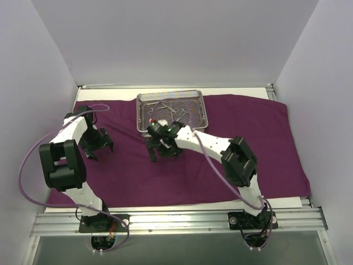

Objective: Open and lay out the surgical kit
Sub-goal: Smooth out the surgical kit at the center of the board.

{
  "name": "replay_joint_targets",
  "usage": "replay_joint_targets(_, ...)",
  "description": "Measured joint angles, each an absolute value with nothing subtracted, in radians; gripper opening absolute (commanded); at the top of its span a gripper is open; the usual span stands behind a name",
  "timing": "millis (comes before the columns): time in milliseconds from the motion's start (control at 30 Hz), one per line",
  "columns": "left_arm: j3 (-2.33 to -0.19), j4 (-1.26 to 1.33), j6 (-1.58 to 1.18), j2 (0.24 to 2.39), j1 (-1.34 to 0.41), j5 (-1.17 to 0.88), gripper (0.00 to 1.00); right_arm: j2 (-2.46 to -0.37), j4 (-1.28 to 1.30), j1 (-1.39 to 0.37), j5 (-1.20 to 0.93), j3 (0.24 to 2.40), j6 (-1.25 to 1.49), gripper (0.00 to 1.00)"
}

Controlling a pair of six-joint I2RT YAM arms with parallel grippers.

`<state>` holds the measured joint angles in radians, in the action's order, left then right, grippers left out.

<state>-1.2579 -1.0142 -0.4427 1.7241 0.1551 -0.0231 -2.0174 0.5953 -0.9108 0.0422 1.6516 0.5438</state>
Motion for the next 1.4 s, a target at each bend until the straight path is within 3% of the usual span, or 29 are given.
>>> replay_joint_targets(300,-1.262,-1.012,-0.442,1.913,0.201,0.047,0.82,-2.183,0.570,-1.042,0.047,1.676,0.542,0.98)
replay_joint_targets(800,-1.225,-1.014,-0.431,1.892,0.310,0.008,0.81,-2.186,0.577,-1.095,0.044,1.691,0.492,0.99)
replay_joint_targets(1000,-1.238,-1.020,-0.411,1.787,0.309,-0.016,0.82,-2.099,0.630,-0.910,0.100,1.723,0.520,0.98)
replay_joint_targets(1400,-1.373,-1.017,-0.403,1.612,0.179,-0.193,0.84,-2.086,0.646,-0.202,0.352,2.146,0.538,0.88)
